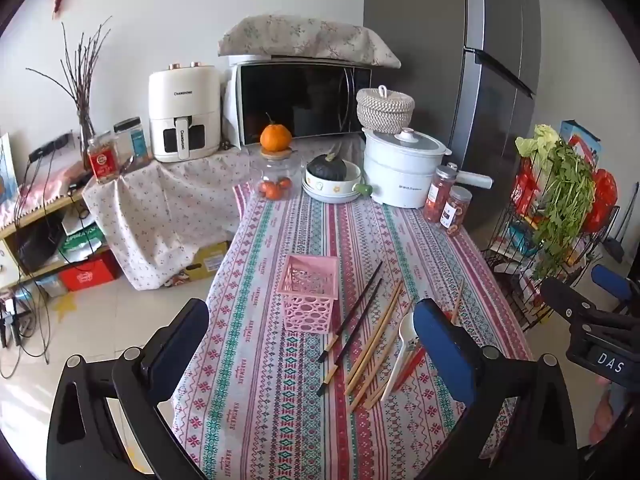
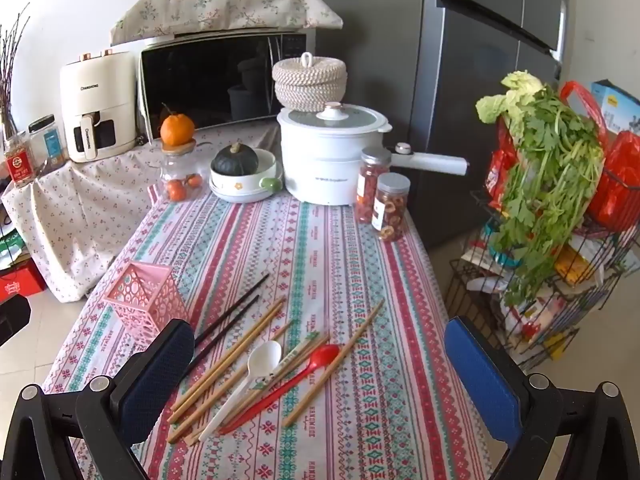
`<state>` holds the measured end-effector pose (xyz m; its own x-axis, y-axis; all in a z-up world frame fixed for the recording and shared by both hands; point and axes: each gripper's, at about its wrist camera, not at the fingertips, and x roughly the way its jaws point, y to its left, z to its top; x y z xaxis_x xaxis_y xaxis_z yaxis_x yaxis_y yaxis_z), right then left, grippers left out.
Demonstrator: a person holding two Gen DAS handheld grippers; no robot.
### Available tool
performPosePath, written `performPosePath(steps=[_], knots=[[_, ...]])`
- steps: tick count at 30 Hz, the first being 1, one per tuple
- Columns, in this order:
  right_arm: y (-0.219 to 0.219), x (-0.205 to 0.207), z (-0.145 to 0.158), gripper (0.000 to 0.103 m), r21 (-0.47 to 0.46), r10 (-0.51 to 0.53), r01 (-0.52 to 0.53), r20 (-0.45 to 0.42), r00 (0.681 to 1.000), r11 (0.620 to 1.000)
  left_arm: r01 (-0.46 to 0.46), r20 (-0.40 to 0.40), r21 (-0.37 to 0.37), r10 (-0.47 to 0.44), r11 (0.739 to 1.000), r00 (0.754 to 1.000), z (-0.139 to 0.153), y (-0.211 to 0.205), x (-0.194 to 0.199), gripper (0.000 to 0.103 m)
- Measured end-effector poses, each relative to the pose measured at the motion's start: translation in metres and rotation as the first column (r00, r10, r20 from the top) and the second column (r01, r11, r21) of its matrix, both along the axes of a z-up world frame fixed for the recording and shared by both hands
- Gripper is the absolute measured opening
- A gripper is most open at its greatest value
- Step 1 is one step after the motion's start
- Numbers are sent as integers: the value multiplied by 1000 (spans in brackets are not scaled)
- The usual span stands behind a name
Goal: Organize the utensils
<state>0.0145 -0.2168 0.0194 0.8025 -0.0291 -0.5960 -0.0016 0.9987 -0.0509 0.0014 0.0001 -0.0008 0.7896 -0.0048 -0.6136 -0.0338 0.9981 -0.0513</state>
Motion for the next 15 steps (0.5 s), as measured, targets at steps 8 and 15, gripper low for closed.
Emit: performPosePath(steps=[8,15], knots=[[0,2,-3,103,12,-8,8,-8,1000,1000,8,14,21,-8,1000,1000,-3,-15,-4,103],[-2,4,-5,103,15,-21,21,-14,1000,1000,21,-3,4,-21,1000,1000,-7,-11,-1,103]])
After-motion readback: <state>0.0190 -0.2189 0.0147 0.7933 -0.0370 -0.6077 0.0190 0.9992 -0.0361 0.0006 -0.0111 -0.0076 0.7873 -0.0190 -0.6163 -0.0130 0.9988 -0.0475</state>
